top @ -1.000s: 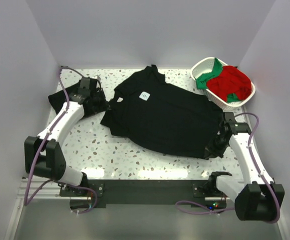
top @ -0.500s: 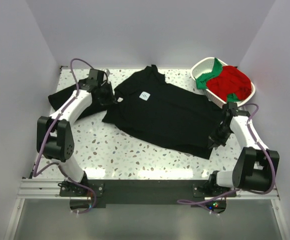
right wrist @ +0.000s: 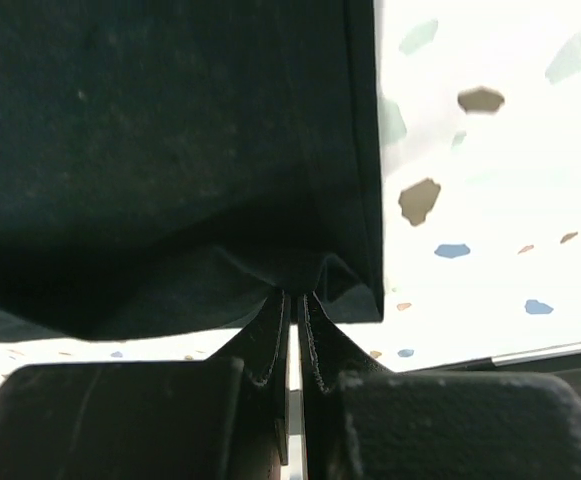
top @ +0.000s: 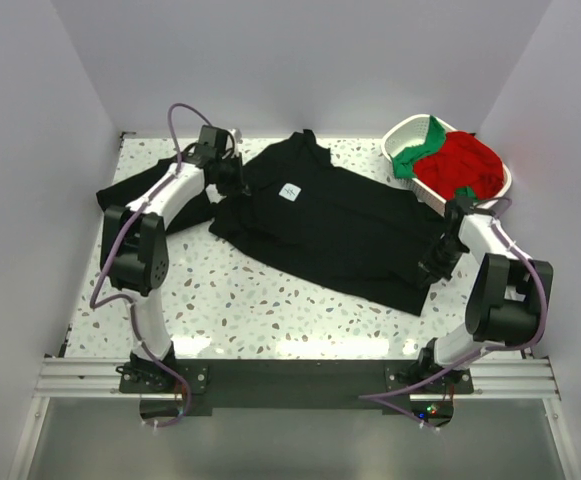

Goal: Fold and stack the t-shirts
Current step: Fold the tshirt

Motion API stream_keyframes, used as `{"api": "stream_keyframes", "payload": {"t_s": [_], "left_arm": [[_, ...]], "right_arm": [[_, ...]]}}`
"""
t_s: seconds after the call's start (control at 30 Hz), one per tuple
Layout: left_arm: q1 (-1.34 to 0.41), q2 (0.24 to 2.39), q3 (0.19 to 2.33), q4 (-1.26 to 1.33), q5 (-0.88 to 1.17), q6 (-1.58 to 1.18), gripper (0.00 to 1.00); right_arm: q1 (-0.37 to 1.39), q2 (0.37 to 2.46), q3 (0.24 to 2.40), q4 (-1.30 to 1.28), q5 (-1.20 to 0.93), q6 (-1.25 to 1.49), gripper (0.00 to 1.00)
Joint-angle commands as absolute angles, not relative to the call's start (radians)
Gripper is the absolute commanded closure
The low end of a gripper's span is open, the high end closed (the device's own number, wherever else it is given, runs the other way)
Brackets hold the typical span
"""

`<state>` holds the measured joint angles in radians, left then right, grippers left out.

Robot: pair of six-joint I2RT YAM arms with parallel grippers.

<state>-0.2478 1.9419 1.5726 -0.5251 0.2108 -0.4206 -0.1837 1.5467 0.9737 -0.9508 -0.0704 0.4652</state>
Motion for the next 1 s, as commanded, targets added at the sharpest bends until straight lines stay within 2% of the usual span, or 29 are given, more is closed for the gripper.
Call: {"api": "stream_keyframes", "payload": {"t_s": [0.0,0.5,0.97], "left_arm": [[-0.270,1.993,1.654,-0.495,0.235,-0.374,1.00],[-0.285,2.143,1.842,-0.548,0.150,-0.377,1.00],[-0.285,2.083,1.810,-0.523,0.009,-0.452,1.00]], "right_arm": [[-0.192,1.580,1.028,-0.913,-0.067,0.442,1.00],[-0.224,1.707,1.109,-0.907,-0.003,0.430,1.00],[-0.285,1.742,1.123,-0.904,-0.006,0.397,1.00]]}}
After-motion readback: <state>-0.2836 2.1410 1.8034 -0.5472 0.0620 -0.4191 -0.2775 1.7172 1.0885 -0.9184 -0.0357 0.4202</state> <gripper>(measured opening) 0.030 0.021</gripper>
